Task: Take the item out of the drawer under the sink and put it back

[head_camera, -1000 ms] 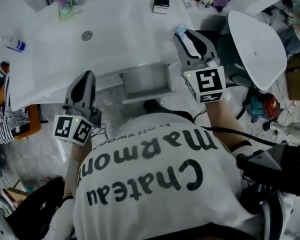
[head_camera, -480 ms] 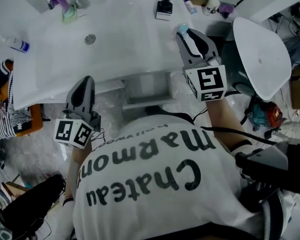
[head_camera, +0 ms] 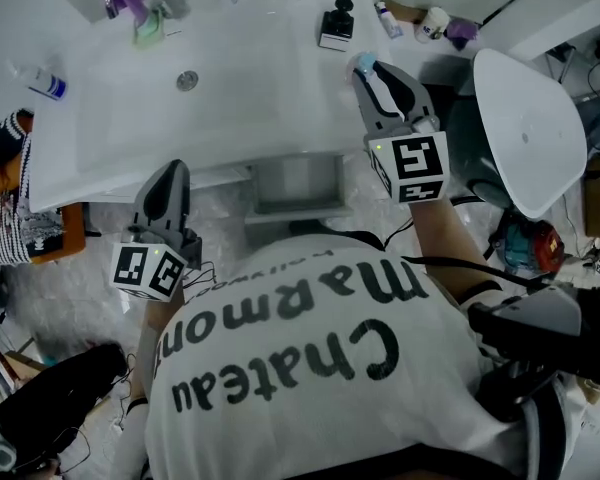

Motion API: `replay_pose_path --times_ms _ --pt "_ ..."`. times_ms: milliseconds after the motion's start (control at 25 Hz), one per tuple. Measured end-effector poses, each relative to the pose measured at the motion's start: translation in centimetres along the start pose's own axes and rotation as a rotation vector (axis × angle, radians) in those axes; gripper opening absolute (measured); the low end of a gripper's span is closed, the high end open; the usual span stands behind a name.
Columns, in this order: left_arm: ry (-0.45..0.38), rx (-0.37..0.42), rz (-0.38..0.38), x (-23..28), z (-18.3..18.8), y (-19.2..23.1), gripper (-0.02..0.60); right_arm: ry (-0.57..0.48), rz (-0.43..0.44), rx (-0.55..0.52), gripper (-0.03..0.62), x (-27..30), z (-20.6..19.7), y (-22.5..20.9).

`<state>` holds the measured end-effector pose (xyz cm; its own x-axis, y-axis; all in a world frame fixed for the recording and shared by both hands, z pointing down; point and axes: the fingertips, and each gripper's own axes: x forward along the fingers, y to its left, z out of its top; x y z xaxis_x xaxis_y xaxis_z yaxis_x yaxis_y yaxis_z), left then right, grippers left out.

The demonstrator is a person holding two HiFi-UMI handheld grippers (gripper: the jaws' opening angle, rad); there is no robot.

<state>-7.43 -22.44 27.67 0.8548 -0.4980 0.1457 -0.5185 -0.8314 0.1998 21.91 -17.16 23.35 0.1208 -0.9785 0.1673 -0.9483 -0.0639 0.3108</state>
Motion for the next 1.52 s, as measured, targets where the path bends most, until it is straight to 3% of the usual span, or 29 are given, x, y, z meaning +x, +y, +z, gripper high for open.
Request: replay_pose_path --times_ms 440,1520 --pt "0.012 -0.004 0.056 -0.3 -0.6 0.8 0.008 0.020 0.028 0.027 0.110 1.8 -2.1 0.3" --pt "0.033 0.006 0.072 1.0 -0.9 2.3 0.008 0.059 0.069 0.060 0.110 3.9 -4.5 1.4"
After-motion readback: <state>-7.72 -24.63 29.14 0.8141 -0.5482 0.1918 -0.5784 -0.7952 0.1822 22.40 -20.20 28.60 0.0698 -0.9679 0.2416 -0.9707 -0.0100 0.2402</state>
